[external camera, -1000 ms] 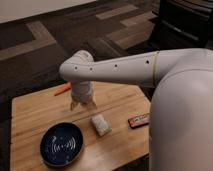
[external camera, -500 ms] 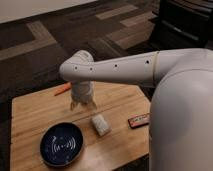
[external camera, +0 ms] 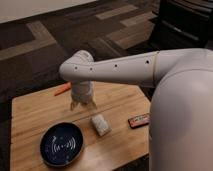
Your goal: Place the pepper in the ceramic bowl
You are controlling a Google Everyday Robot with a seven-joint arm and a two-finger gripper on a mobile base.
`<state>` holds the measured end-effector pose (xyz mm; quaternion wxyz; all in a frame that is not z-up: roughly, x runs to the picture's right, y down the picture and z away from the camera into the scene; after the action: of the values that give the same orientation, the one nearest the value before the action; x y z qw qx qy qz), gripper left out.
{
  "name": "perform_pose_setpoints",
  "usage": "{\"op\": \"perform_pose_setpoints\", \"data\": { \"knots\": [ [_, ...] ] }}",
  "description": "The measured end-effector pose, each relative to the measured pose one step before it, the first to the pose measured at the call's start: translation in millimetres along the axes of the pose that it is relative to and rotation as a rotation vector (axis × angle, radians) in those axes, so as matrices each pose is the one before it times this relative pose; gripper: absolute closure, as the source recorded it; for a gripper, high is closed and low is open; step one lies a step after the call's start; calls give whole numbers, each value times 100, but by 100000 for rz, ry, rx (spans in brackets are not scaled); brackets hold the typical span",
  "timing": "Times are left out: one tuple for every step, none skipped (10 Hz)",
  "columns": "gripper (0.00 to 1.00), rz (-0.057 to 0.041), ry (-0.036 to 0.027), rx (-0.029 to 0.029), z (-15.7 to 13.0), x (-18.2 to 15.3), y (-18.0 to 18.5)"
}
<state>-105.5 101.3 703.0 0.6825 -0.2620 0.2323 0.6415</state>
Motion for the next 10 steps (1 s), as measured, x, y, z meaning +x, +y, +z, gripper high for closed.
{"op": "perform_pose_setpoints", "data": {
  "knots": [
    [35,-2,-2,-3,-1,1,1],
    [35,3,8,3,4,1,-2],
    [35,0,2,1,1,1,1],
    [35,2,1,-1,1,-2,-1],
    [35,10,184,47,102,18,-11],
    [35,110,-60,-7,-26,-18,-9],
    [35,3519,-318,681,-29,-491,-433],
    [35,3887,-1434,2589,-98,-1073,-795],
    [35,3779,-1311,6514,-97,-1066,-512],
    [35,1997,-1145,6830,46,-948,-56]
  ]
}}
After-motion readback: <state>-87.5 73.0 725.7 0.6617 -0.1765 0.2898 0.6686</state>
